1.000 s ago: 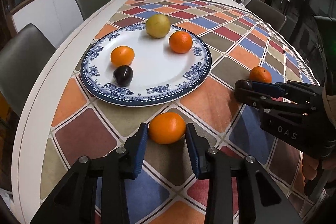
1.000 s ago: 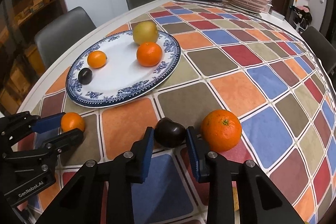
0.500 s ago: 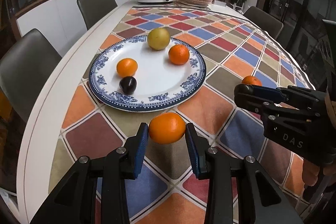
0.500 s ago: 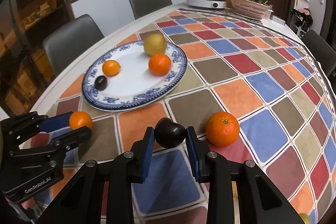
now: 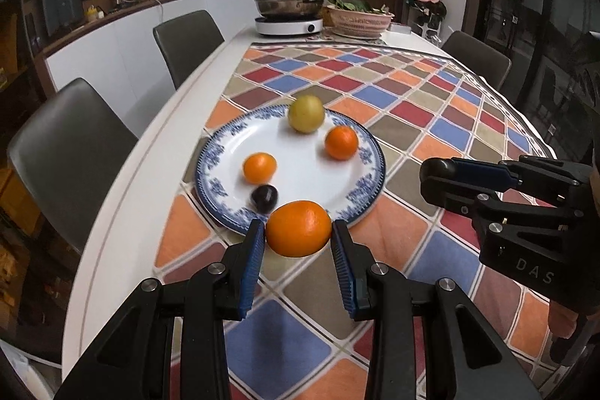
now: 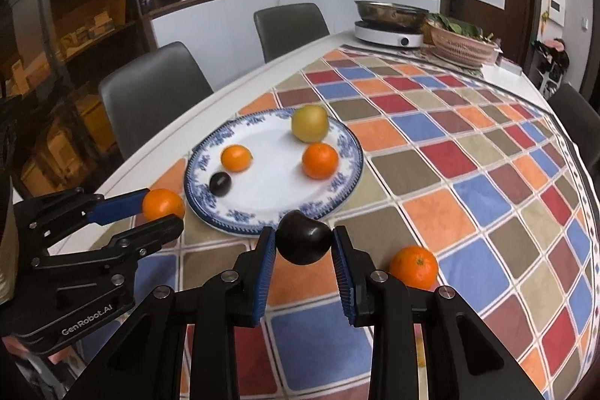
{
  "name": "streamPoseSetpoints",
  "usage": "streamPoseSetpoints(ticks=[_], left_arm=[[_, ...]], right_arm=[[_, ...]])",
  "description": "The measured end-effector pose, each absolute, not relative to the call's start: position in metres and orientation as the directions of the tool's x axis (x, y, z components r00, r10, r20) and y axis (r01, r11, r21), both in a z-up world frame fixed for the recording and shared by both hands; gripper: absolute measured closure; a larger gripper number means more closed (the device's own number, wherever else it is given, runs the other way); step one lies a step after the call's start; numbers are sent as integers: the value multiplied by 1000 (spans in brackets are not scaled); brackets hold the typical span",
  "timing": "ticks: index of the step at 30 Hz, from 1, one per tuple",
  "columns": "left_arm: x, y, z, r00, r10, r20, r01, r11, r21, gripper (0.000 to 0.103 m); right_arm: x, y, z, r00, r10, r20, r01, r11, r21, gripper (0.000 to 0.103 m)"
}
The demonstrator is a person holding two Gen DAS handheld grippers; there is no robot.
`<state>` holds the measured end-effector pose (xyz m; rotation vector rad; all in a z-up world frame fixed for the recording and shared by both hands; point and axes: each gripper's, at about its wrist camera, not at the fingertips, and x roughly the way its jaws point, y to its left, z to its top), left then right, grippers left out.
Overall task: Organize fruits
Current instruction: 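Carry the orange and the plum over the plate with both tools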
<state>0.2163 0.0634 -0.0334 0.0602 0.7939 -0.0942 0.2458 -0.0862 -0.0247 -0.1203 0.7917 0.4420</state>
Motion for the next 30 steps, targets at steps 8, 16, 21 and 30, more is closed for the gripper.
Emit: streamPoseSetpoints(ticks=[8, 16, 21, 30], left_arm=[[232, 82, -22, 721, -27, -693, 85, 995, 49, 67], [259, 100, -23, 716, -7, -698, 73, 995, 65, 67], [278, 108, -24, 708, -4, -706, 85, 993, 79, 67], [317, 115, -26, 700, -37, -713, 135, 988, 81, 67]], right_arm=[[261, -65, -18, 611, 347, -711, -464, 885, 33, 71], [285, -42, -16, 596, 345, -725, -490, 871, 11, 71], [303, -29, -17, 585, 338, -737, -498, 867, 2, 71], [339, -14, -24, 557, 327, -763, -499, 866, 6, 71]])
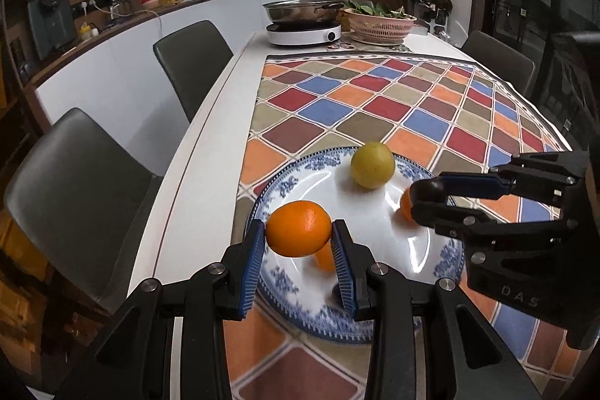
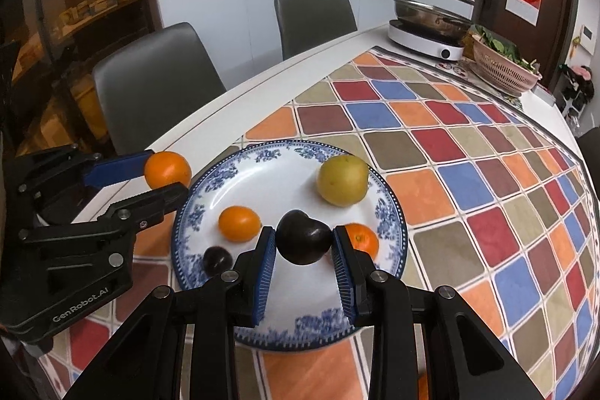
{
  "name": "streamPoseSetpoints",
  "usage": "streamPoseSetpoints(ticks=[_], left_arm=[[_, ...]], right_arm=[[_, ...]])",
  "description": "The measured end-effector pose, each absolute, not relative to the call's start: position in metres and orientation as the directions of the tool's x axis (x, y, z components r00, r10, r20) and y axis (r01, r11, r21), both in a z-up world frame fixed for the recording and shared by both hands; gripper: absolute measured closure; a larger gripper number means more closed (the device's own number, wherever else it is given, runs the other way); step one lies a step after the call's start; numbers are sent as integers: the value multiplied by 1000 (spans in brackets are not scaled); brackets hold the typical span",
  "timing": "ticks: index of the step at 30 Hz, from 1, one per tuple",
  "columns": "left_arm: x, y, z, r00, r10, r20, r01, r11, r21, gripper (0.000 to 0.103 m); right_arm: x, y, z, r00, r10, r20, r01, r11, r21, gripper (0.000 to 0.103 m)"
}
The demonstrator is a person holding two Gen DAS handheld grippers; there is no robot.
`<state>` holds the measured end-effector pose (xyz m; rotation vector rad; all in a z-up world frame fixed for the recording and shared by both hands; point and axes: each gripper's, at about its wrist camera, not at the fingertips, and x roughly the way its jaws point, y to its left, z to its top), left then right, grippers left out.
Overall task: Organize fruits
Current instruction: 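Carry the orange and the plum over the plate with both tools, then open the left tool to drop the orange on the plate while the right releases the plum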
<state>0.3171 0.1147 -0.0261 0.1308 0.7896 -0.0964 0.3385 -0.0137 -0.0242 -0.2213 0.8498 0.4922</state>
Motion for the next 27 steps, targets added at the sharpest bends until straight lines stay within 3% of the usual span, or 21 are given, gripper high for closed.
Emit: streamPoseSetpoints(ticks=[19, 22, 27], left_arm=[[378, 121, -64, 585, -52, -809, 138, 990, 35, 67], [375, 122, -59, 599, -25, -800, 121, 991, 60, 54], [359, 121, -43, 623, 9, -783, 105, 990, 95, 54]], right_arm=[[375, 5, -49, 507, 314, -803, -488, 872, 33, 71], [378, 3, -49, 503, 309, -808, -478, 878, 38, 71], [374, -5, -43, 516, 310, -798, -464, 885, 44, 62]])
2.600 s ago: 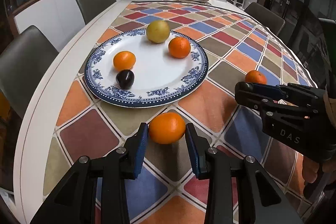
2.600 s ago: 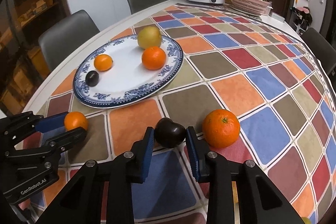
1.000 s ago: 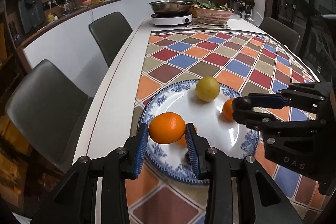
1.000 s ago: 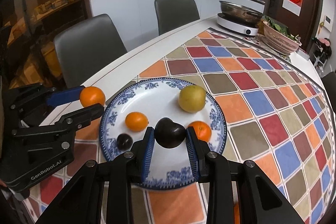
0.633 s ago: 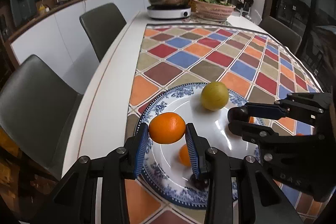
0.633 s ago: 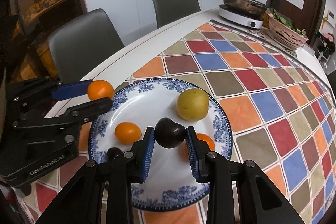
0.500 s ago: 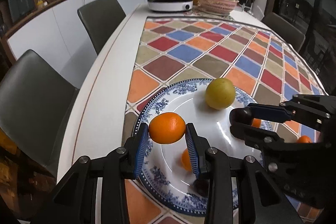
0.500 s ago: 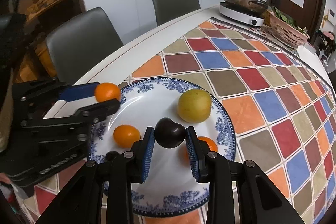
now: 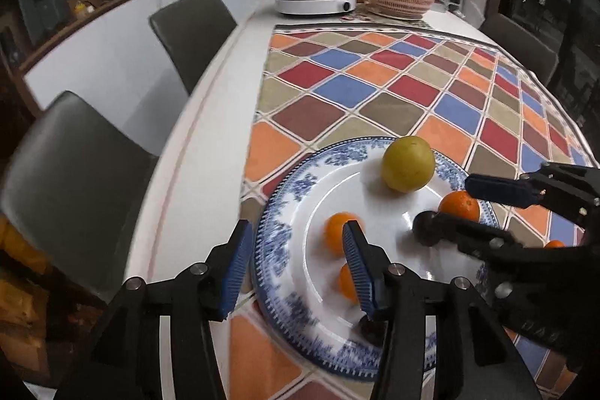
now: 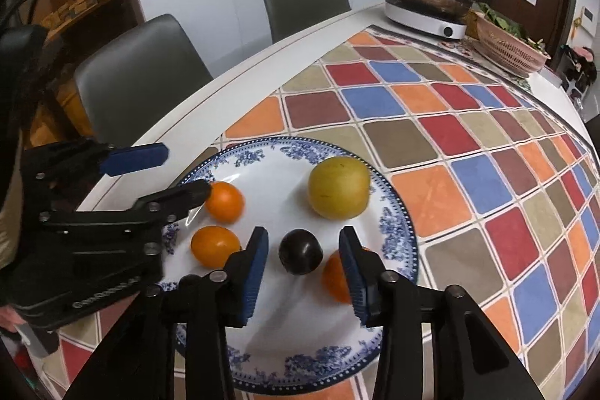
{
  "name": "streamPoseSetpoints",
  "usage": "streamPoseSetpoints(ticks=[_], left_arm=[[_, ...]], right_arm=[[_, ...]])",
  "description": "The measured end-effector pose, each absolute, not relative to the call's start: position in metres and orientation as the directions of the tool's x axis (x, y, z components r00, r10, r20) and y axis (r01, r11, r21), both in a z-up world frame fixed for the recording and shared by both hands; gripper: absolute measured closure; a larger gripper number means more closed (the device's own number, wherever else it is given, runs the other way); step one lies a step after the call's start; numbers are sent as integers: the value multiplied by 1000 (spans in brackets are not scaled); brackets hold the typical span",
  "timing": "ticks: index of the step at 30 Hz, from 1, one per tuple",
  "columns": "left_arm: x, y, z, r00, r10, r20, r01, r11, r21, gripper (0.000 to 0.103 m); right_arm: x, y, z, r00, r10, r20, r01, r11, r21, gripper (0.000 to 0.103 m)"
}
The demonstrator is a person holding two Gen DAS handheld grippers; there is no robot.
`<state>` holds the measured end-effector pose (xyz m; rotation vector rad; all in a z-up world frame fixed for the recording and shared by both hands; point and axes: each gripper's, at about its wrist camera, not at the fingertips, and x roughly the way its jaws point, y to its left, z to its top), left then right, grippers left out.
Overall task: Organize fruits
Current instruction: 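Open the left tool to drop the orange on the plate while the right releases the plum, then withdraw both tools from the plate toward the loose fruits on the cloth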
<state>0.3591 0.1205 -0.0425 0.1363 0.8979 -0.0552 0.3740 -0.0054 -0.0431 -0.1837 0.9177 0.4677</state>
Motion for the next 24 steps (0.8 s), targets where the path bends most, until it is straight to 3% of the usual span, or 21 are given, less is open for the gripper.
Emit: streamPoseSetpoints(ticks=[4, 6, 10, 13, 15, 20, 24], left_arm=[[339, 116, -27, 644, 11, -765, 104, 989, 102, 47], [327, 114, -20, 661, 9, -751, 97, 991, 97, 45], [297, 106, -6, 694, 9, -720, 84, 992, 93, 43], [277, 97, 3, 715, 13, -699, 84, 991, 104, 37], [263, 92, 10, 730, 12, -684, 81, 991, 104, 36], [227, 77, 26, 768, 12, -640, 72, 992, 104, 26], [201, 63, 36, 796, 17, -606, 67, 991, 115, 19]], right_arm=[[364, -17, -30, 534, 326, -780, -448, 892, 67, 60], [354, -25, -20, 563, 328, -759, -435, 898, 65, 48], [332, -40, -2, 595, 345, -726, -419, 904, 87, 47], [315, -50, 7, 611, 346, -712, -412, 907, 87, 46], [302, -58, 13, 624, 345, -701, -404, 910, 89, 38], [268, -79, 27, 662, 340, -668, -390, 917, 81, 37], [241, -95, 36, 689, 327, -647, -376, 924, 66, 28]])
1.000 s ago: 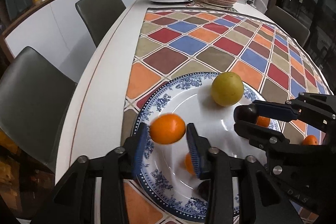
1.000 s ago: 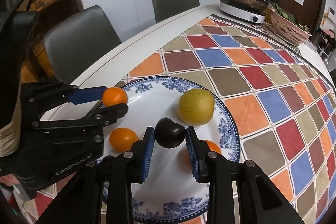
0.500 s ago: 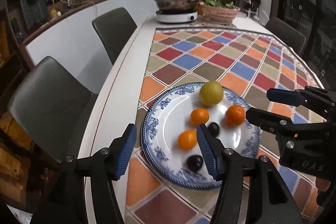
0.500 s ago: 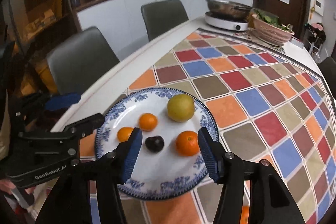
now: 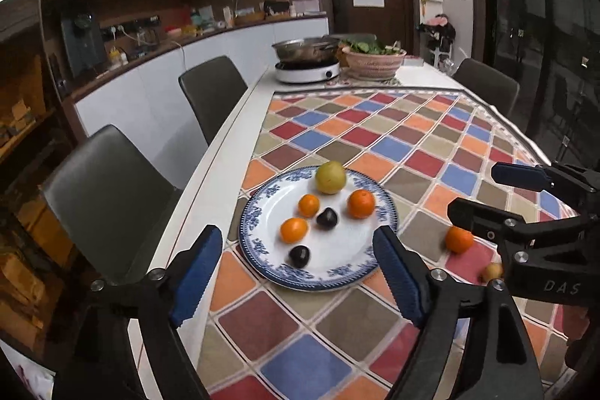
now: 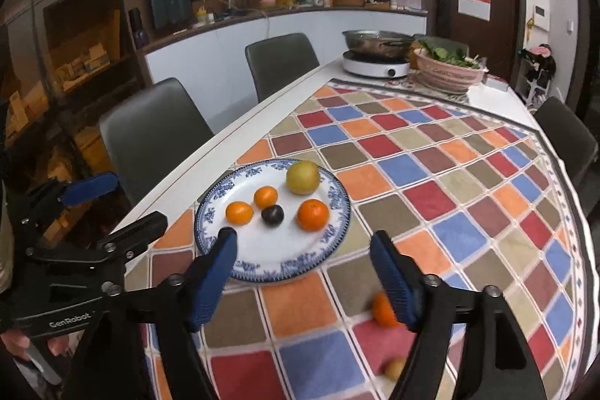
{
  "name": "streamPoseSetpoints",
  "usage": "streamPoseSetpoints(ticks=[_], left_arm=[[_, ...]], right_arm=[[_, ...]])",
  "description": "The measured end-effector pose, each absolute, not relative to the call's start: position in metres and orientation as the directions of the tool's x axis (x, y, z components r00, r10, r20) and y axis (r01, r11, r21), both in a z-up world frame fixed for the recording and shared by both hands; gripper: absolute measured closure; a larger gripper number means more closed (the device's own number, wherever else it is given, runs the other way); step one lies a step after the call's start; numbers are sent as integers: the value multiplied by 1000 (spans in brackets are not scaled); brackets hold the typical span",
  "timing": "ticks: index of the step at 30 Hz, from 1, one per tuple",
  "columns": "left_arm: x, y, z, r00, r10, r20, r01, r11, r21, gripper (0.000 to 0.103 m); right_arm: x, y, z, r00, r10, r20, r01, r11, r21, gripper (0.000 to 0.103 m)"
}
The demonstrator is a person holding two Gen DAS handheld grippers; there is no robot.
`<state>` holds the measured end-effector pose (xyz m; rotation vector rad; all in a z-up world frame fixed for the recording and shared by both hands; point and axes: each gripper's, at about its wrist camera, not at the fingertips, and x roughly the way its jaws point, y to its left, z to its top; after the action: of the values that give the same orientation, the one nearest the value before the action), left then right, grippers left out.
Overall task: Organize fruits
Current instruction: 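Withdraw both tools from the plate toward the loose fruits on the cloth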
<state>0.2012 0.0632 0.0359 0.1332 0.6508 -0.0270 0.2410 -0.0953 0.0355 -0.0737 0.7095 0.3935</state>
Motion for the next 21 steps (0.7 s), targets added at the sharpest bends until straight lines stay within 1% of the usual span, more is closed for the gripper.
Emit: streamPoseSetpoints(ticks=[4, 6, 8, 17, 19, 21], left_arm=[[177, 46, 43, 821, 29, -571, 71, 986, 153, 16], [169, 39, 45, 830, 33, -557, 74, 983, 169, 12], [160, 30, 46, 841, 28, -541, 88, 978, 187, 10], [126, -5, 49, 877, -44, -478, 157, 967, 199, 9], [124, -13, 47, 882, -54, -469, 173, 961, 215, 8], [125, -20, 44, 876, -64, -479, 192, 956, 223, 8]], right_arm=[[217, -109, 41, 712, 307, -631, -373, 927, 31, 28], [205, -119, 44, 717, 304, -628, -363, 931, 36, 28], [195, -128, 45, 728, 289, -622, -350, 936, 26, 28], [157, -170, 46, 767, 208, -607, -256, 967, 7, 28], [150, -179, 45, 777, 174, -605, -220, 976, -1, 28], [146, -190, 43, 778, 137, -613, -174, 985, 0, 28]])
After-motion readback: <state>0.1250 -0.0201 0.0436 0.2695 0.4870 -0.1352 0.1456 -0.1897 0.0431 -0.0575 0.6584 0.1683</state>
